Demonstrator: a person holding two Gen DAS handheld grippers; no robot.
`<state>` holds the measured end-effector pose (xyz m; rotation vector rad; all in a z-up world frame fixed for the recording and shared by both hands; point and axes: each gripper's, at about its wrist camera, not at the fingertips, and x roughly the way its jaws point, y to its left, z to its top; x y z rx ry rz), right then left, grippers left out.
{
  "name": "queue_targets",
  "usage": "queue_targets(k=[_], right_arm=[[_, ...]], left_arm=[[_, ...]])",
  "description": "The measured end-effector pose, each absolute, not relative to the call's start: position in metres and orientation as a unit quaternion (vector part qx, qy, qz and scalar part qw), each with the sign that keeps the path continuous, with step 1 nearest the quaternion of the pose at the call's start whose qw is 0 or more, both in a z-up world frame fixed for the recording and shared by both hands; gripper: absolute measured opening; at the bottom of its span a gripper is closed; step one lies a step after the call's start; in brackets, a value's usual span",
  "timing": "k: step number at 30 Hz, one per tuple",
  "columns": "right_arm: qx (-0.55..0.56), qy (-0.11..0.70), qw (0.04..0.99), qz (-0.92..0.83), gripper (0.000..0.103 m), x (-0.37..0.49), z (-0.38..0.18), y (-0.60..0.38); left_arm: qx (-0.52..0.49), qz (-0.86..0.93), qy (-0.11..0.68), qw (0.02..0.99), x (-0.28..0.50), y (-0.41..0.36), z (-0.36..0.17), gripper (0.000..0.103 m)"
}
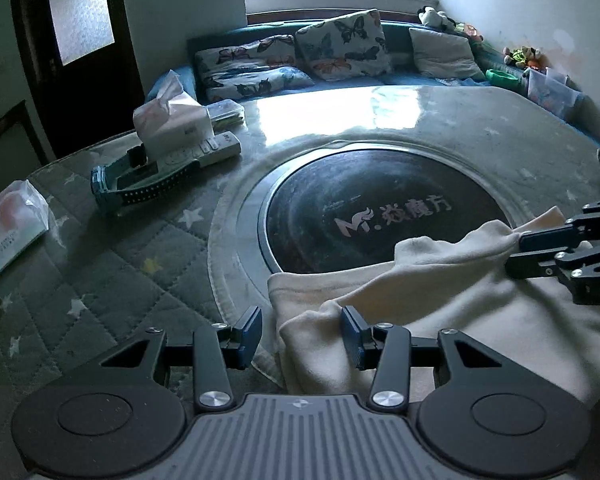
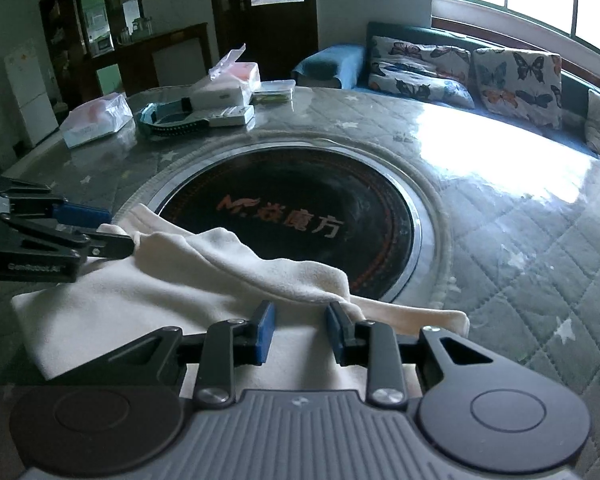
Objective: Fold clothes
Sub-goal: 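Grasp the folded garment edge with the right gripper and tuck it under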
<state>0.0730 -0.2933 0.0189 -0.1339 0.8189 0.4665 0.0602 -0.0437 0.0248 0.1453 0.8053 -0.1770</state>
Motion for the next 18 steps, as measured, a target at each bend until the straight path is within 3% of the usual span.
queue_targets(k=[10,12,13,18], right_arm=[[-0.097,0.369,0.887,0.259,0.03,0.043,0.042,-0.278],[-0.107,0.364,0.884,0.274,0.034,0.032,0.046,-0.27],[-0.112,0.36,0.882,0.281,0.041,0.027,0.048,-0.265],[-0.146,0.342,0.872,0.318,0.043,-0.001,0.053,-0.239]], left_arm=[[0.061,-0.076,0.383,0.919,0.048,-0.039,0.039,0.057],[0.056,-0.071,0.382,0.92,0.044,-0.036,0.041,0.061],[0.054,-0.068,0.381,0.921,0.042,-0.034,0.042,0.062],[0.045,-0.058,0.378,0.923,0.033,-0.026,0.046,0.07]])
